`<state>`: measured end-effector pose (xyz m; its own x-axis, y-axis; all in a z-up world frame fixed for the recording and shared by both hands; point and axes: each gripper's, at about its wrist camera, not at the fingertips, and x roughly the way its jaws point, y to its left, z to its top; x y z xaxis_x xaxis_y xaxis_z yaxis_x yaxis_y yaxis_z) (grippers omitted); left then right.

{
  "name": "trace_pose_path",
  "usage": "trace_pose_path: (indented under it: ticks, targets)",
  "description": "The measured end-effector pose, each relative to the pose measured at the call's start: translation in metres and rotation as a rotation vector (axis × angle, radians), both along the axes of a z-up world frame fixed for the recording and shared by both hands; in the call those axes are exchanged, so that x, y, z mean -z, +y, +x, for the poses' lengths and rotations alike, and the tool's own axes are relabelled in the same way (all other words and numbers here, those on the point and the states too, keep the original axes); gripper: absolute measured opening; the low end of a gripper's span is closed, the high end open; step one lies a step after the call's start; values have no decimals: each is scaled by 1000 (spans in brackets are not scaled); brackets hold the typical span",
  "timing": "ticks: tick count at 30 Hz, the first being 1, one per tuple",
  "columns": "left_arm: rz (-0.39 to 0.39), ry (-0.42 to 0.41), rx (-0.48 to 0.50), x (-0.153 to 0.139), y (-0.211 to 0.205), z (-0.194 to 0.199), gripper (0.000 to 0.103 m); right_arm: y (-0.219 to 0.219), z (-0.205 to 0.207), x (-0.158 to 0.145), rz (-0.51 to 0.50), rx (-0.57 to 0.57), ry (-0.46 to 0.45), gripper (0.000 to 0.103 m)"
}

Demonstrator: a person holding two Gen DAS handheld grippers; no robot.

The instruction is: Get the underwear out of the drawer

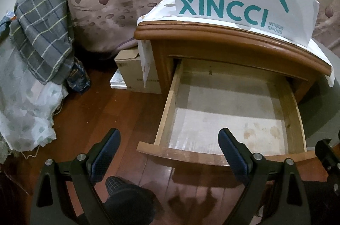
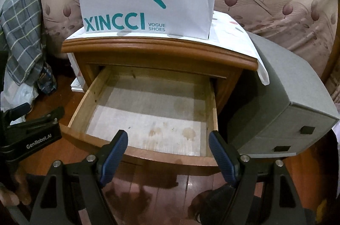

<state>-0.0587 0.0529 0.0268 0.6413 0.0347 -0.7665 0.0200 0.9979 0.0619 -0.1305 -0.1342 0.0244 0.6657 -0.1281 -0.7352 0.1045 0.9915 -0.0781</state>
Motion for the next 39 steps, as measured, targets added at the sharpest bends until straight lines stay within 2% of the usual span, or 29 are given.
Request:
trace_pose_path:
  ticks: [18,39]
  targets:
    - [-42,28,15,1,-1,4,92,8,2,5,-11,-20,28,80]
    - [-45,20,25,-1,-5,4,92,12,2,10,-13,-29,39,80]
